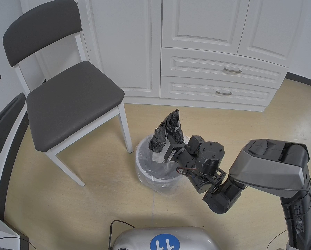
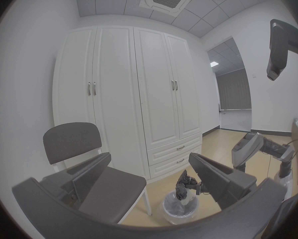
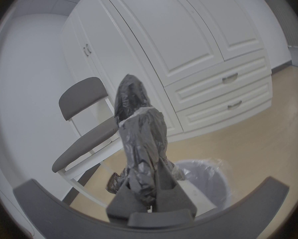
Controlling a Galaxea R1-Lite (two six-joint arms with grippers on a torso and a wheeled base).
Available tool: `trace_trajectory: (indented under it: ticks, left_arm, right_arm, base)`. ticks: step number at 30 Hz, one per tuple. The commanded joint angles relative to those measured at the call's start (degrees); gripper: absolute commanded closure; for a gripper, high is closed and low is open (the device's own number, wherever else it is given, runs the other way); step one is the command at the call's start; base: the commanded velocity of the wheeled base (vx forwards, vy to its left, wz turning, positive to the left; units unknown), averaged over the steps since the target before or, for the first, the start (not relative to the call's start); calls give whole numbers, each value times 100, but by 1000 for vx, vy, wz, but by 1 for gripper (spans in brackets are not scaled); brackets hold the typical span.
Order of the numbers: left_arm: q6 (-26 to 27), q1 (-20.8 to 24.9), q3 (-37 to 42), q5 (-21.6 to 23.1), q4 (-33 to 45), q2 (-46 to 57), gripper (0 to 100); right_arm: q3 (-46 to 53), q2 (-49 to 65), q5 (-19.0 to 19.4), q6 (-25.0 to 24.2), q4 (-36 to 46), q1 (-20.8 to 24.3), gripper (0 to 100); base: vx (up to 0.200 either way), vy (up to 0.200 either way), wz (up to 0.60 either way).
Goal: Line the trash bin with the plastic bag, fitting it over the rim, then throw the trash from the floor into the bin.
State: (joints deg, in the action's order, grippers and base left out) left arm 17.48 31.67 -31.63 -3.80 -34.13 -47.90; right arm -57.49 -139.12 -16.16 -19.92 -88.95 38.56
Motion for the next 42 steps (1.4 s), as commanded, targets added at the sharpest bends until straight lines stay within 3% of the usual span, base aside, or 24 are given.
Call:
trace_trajectory:
  ticks: [1,15,25,42]
  left_arm:
    - [1,6,-1,2,-6,79,0]
    - [80,15,26,2,-6,61,0]
    - [106,6,87,11,3,-18,0]
    - [124,6,105,11,-6,-18,0]
  right_arm:
    - [-236,-493,-10,-197,-105,-24,100]
    - [-1414,-1267,-80,-1084,933,-288,100]
    - [-2196,-1917,-18,-1023,1398,-428,100]
    - [-2056,-2137,-10,-706,1363,-455,100]
  base:
    - [0,0,0]
    - [0,0,0]
    - [0,0,0]
    - [0,0,0]
